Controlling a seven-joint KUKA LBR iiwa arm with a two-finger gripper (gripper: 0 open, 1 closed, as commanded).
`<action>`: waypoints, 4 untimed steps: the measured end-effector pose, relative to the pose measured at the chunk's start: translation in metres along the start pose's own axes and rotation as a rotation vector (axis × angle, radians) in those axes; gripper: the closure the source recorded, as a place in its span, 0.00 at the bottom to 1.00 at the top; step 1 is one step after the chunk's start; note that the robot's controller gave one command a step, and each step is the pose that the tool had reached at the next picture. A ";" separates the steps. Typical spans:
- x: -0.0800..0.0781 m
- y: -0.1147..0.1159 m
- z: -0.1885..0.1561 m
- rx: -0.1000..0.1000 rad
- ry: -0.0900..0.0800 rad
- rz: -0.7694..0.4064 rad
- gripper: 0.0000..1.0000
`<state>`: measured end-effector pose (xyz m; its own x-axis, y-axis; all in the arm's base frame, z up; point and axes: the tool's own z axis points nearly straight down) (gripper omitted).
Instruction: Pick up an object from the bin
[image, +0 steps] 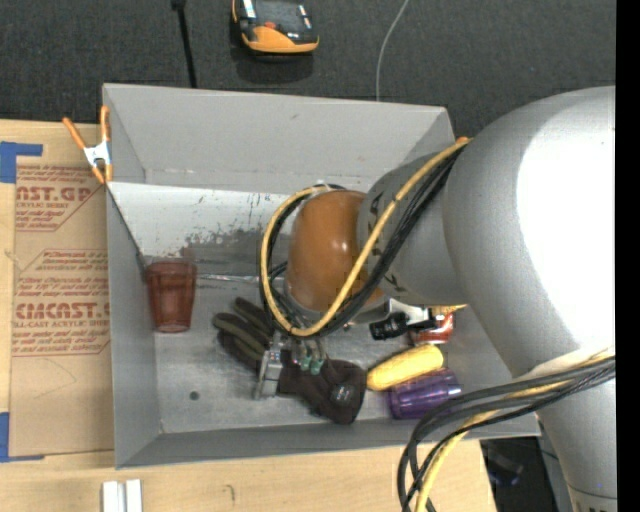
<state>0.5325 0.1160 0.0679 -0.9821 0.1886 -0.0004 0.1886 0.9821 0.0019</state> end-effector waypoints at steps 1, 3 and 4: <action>0.001 0.000 -0.002 -0.001 -0.002 0.020 0.00; 0.001 0.000 -0.003 -0.004 -0.003 0.019 1.00; 0.001 0.000 -0.003 -0.004 -0.003 0.019 1.00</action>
Offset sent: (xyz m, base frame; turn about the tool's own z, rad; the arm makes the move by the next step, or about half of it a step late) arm 0.0000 0.0000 0.0000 0.0000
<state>0.5315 0.1164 0.0705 -0.9783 0.2070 -0.0036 0.2070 0.9783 0.0055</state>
